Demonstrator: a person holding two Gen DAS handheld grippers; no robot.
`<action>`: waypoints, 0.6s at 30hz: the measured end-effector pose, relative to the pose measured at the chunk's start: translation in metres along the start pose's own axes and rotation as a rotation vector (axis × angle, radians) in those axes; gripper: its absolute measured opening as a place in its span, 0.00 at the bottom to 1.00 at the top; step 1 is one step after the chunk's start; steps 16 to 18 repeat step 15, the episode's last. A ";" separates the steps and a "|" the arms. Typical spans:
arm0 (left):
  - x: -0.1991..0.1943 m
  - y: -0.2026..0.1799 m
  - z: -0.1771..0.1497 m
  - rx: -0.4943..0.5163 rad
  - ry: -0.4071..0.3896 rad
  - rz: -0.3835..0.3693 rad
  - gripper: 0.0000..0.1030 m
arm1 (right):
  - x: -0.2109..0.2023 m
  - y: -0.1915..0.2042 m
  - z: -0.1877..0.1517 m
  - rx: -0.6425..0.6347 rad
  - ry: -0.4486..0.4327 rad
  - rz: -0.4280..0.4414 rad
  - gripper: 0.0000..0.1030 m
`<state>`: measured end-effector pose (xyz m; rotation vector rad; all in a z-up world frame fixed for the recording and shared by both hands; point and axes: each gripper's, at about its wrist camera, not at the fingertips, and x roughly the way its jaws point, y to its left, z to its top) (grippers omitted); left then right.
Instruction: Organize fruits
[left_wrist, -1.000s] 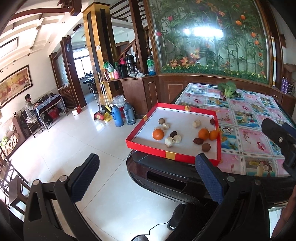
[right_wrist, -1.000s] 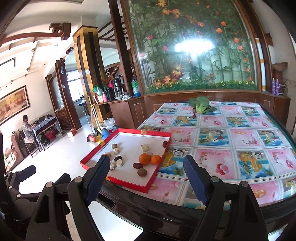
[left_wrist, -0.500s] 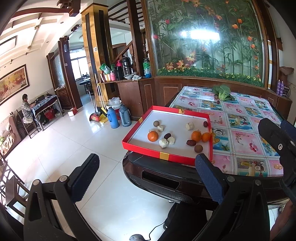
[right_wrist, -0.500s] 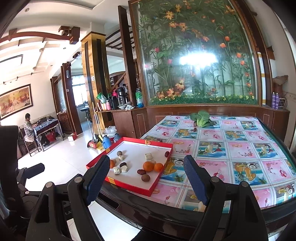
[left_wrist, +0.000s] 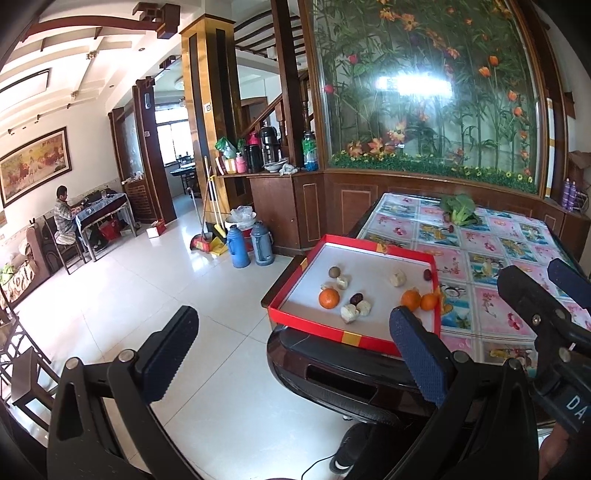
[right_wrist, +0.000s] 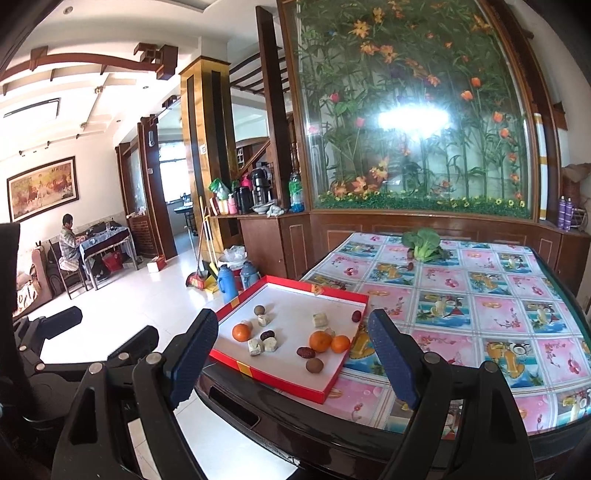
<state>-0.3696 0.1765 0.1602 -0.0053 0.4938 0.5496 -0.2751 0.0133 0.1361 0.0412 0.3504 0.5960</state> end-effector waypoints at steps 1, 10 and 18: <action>0.004 -0.001 0.002 0.000 0.003 0.005 1.00 | 0.005 -0.002 0.001 0.010 0.008 0.008 0.81; 0.067 -0.007 0.024 -0.008 0.071 0.027 1.00 | 0.036 -0.025 0.019 0.044 0.032 0.006 0.81; 0.105 -0.012 0.039 -0.019 0.103 0.051 1.00 | 0.064 -0.033 0.026 0.028 0.054 -0.014 0.81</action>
